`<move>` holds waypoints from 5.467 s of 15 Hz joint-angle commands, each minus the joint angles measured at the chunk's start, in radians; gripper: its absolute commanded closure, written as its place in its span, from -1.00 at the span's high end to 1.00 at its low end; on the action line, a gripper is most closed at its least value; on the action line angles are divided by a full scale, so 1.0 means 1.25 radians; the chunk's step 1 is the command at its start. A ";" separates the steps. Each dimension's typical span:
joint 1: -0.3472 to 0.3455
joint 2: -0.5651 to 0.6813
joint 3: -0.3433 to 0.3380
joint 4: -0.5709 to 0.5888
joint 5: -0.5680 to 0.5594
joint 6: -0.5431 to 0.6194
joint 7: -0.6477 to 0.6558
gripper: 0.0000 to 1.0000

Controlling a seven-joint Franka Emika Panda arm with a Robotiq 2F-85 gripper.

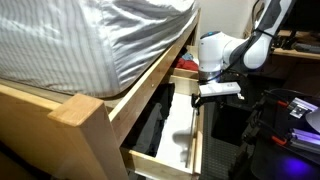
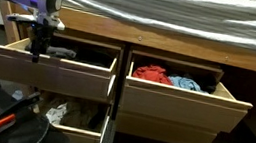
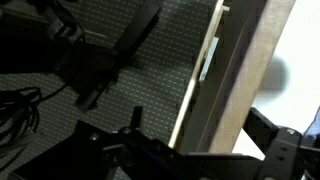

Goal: Open the left top drawer then close the right top drawer

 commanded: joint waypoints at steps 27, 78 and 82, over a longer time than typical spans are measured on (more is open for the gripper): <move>-0.358 -0.544 0.003 -0.304 -0.524 0.010 0.761 1.00; -0.426 0.062 -0.433 0.203 -1.107 0.263 0.511 1.00; -0.477 0.080 -0.411 0.214 -1.271 0.117 0.803 1.00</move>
